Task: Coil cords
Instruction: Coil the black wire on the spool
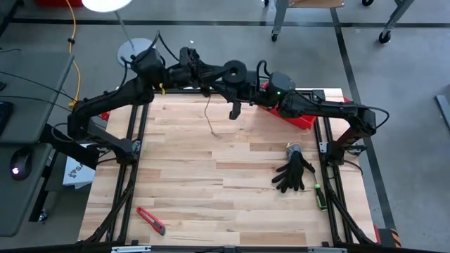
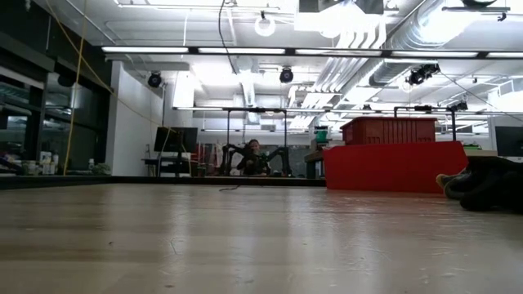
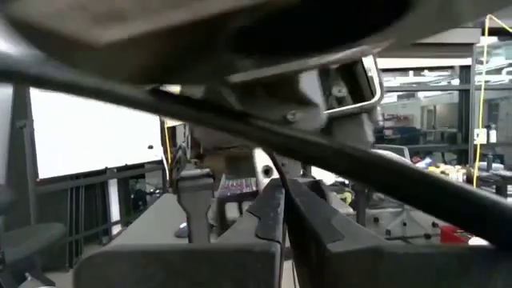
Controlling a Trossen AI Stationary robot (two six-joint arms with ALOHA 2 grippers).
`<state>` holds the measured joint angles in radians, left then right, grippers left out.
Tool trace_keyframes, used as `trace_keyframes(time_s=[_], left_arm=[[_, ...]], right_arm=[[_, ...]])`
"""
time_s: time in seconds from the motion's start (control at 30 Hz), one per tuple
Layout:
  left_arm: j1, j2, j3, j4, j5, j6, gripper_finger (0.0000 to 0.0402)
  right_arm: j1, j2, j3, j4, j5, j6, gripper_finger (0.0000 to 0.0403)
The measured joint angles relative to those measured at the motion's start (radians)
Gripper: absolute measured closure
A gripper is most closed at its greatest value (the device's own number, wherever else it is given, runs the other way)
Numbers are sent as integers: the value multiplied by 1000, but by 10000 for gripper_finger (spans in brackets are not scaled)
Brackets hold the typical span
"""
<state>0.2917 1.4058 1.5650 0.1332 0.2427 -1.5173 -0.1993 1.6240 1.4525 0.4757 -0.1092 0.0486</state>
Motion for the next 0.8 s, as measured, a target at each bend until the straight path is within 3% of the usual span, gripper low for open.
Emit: trace_keyframes(time_s=[0.33, 0.57, 0.8], left_arm=[[-46, -105, 0, -244, -24, 25, 402], [-43, -165, 1, -470, 30, 19, 401], [36, -214, 0, -751, 33, 283, 401]], right_arm=[[-44, 7, 0, 38, -58, -5, 403], [-91, 7, 0, 35, -95, -50, 403], [-142, 7, -1, -21, -143, -54, 403]])
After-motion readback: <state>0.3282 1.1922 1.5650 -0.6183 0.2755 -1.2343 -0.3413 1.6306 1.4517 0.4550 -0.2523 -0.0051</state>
